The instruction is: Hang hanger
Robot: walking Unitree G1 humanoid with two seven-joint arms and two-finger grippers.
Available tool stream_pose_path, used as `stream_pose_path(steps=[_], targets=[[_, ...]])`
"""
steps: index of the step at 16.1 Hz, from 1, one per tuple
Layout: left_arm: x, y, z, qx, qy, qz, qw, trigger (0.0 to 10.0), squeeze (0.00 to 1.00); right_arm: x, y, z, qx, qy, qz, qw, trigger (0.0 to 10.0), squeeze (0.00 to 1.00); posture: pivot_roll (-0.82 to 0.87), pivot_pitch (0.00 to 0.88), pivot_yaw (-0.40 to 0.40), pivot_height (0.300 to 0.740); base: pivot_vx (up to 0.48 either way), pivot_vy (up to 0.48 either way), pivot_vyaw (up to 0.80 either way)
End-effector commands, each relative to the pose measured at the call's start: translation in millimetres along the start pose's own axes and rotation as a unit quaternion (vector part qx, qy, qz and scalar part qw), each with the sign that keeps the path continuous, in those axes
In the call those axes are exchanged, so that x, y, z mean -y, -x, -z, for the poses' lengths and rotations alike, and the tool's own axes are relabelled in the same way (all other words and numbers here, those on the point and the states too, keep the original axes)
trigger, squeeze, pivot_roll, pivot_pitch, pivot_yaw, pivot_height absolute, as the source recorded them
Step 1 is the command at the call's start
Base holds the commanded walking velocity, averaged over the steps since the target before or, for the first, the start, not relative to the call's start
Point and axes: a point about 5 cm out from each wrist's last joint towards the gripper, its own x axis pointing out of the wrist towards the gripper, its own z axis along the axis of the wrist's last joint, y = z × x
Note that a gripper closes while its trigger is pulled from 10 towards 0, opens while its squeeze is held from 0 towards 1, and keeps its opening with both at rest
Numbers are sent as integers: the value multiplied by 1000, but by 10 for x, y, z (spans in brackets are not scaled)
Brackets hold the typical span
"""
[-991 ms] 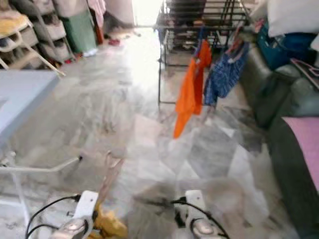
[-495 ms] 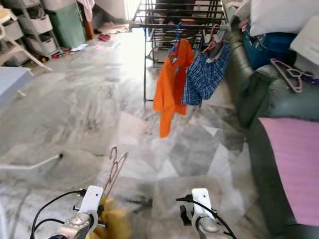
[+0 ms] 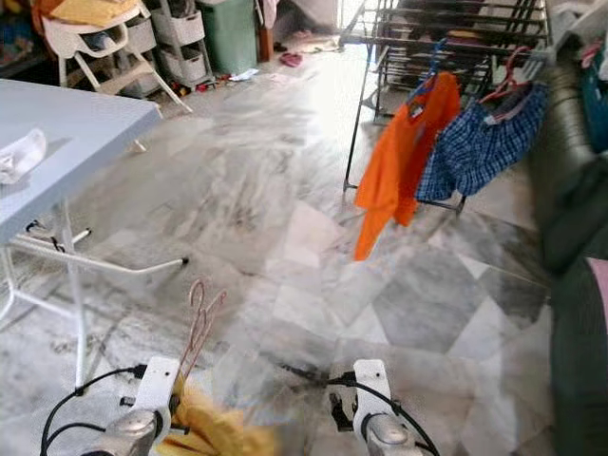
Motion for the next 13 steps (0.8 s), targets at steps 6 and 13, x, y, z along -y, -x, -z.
stream_pose_path(steps=[6,13], targets=[[-39,-7,-97,17,-7,3,1000,10000,0,-1,3,12,-2,2,0,1000,10000,0,-148,39,49,740,317,88,0],[-31,-12,-137,21,-14,4,1000,10000,0,-16,2,17,-3,7,-2,1000,10000,0,-146,35,49,740,305,309,0]])
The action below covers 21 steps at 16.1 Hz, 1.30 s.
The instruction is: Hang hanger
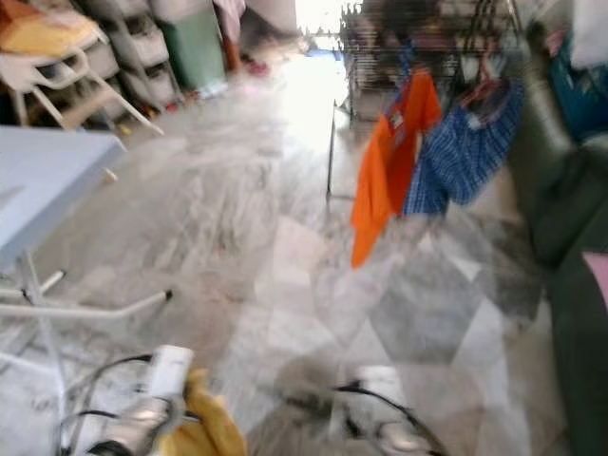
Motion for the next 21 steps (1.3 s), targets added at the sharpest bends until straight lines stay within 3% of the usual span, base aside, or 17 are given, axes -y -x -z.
stream_pose_path(steps=[1,6,10,16,21], targets=[[-197,24,63,-8,-3,-25,1000,10000,0,-192,-25,-57,8,0,-25,1000,10000,0,-146,38,52,740,300,341,0],[-188,23,65,-9,1,-27,1000,10000,0,-193,-23,-47,5,4,-26,1000,10000,0,-145,40,50,740,310,309,0],[-136,21,99,-18,31,-29,999,10000,0,-163,-17,-9,-6,12,-23,1000,10000,0,-126,33,21,740,0,0,0],[-107,28,152,-24,21,-25,999,10000,0,-188,-20,-14,-7,28,-29,999,10000,0,-123,34,21,740,0,0,167],[-134,32,162,-26,18,-27,999,10000,0,-217,-22,-21,-6,29,-32,999,10000,0,-124,35,29,740,0,-297,65]])
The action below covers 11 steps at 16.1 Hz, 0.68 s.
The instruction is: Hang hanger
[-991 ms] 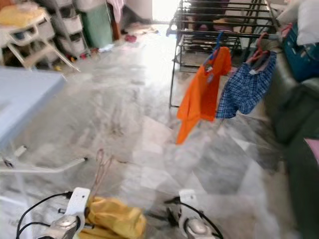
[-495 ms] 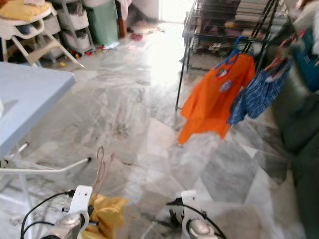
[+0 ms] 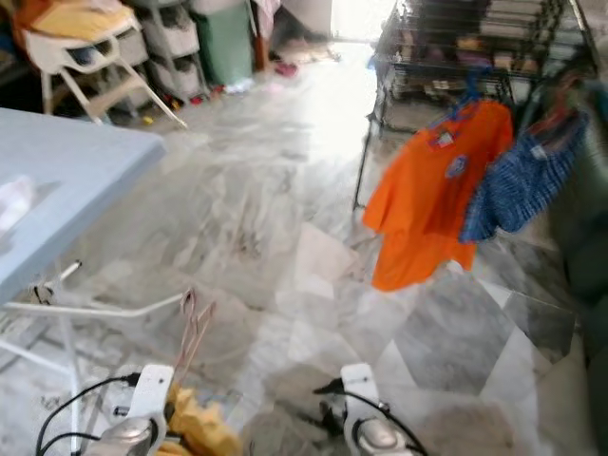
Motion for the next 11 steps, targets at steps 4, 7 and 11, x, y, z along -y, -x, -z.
stream_pose_path(steps=[4,7,11], targets=[[4,-9,-94,14,-5,1,1000,10000,0,12,-1,-1,-3,0,1,1000,10000,0,-126,33,34,740,0,-75,350],[-21,-9,-93,12,-8,-12,1000,10000,0,14,-1,0,-4,1,2,1000,10000,0,-123,25,33,740,0,0,0],[-41,-8,-96,12,-7,-13,1000,10000,0,15,-2,-4,-5,0,2,1000,10000,0,-119,21,34,740,0,0,0]])
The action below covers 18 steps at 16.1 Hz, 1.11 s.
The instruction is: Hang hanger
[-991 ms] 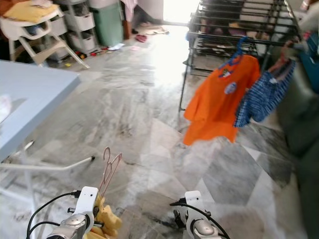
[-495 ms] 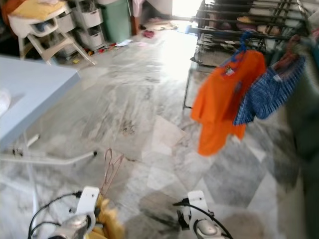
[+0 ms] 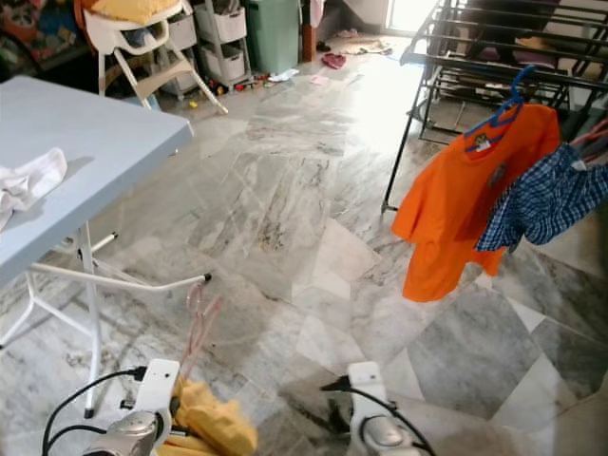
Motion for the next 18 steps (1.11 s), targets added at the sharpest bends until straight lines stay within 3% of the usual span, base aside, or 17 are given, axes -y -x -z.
stream_pose_path(steps=[1,5,11,18], targets=[[-47,-1,-23,4,-2,-10,1000,10000,0,18,1,6,-5,2,1,1000,10000,0,-119,21,34,740,0,0,0],[-59,0,-14,1,-3,-10,1000,10000,0,32,3,16,-7,-16,13,1000,10000,0,-117,25,39,740,0,0,0],[-49,-1,-14,-5,-16,4,1000,10000,0,44,6,37,-7,-84,44,995,10000,0,-112,23,69,740,0,0,0],[-40,-3,-25,-6,-12,6,1000,10000,0,101,11,32,-5,-99,56,994,10000,0,-122,18,76,740,0,0,0]])
